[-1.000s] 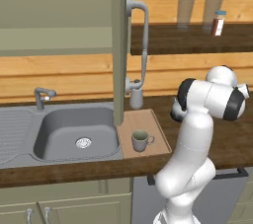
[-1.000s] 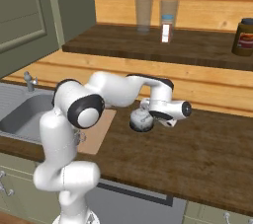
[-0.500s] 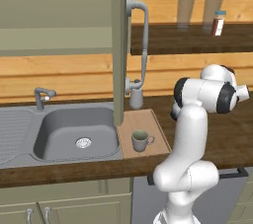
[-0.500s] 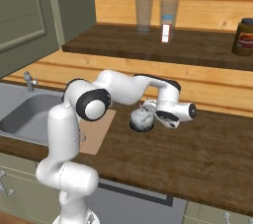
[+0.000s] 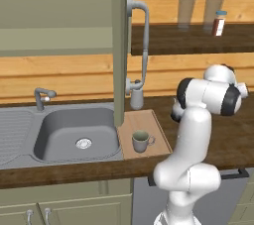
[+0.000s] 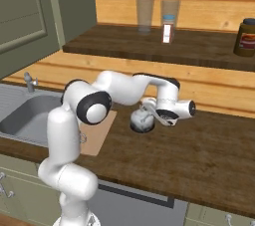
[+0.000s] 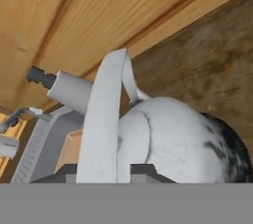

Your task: Pick the kettle from the counter and place it on the tray. Then pick the mug from the cabinet and place it on the tray. Then close the cabinet doors.

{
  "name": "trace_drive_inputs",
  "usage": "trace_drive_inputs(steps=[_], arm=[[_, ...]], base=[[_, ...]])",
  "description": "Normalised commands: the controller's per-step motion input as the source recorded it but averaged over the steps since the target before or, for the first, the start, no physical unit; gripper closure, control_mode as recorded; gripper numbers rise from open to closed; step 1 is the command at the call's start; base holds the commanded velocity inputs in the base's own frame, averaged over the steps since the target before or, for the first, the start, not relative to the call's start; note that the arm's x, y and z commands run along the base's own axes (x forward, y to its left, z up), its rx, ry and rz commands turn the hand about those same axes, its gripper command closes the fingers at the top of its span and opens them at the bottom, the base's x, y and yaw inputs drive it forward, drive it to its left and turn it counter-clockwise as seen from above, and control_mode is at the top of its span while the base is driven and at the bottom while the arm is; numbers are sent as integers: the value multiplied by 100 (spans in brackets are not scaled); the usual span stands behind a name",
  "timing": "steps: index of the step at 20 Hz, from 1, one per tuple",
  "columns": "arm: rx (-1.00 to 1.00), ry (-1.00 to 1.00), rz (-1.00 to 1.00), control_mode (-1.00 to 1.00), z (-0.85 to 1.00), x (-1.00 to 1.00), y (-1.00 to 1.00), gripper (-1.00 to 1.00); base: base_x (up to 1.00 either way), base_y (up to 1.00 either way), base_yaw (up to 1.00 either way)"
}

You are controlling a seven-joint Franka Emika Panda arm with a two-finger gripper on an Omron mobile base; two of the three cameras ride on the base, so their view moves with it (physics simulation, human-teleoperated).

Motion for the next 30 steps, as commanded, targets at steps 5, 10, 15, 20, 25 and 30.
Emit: trace_drive_inputs(steps=[5, 10, 15, 20, 25, 30], arm=[[0, -10, 0, -100, 15, -35, 28, 100], [0, -21, 7, -100, 41, -56, 7, 100], [0, -16, 14, -100, 31, -34, 44, 100], [0, -4, 16, -100, 24, -11, 68, 100], [0, 0, 18, -100, 13, -3, 76, 100], [0, 0, 15, -100, 2, 0, 64, 100]], base=[[0, 0, 0], [0, 0, 0], [0, 0, 0], [0, 0, 0], [0, 0, 0], [0, 0, 0]])
